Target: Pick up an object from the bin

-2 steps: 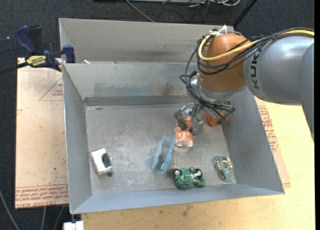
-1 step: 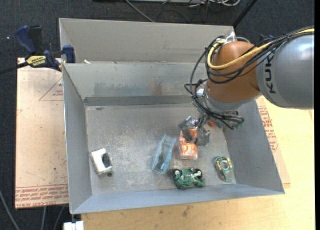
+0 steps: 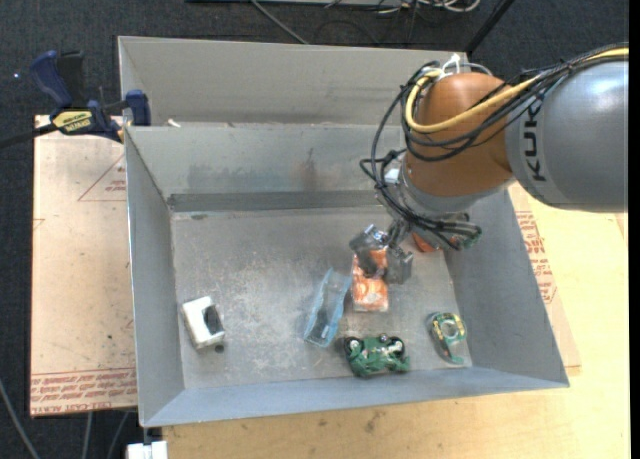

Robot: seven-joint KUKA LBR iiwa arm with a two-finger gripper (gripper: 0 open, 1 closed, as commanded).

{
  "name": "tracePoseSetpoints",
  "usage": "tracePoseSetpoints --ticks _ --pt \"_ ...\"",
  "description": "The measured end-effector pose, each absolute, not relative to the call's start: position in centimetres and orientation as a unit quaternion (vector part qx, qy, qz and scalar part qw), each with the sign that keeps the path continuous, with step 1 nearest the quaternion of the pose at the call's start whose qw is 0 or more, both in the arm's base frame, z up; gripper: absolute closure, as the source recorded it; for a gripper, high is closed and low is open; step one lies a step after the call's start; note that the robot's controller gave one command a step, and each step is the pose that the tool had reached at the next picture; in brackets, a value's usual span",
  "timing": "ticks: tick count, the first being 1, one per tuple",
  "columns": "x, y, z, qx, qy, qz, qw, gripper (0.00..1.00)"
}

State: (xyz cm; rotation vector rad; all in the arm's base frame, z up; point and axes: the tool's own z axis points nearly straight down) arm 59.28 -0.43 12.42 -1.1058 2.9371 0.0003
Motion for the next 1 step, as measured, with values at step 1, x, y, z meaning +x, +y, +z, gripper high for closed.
tracePoseSetpoints --ticks 1 --pt "61.35 4.38 12.15 -0.353 0.936 0.000 0.002 1.00"
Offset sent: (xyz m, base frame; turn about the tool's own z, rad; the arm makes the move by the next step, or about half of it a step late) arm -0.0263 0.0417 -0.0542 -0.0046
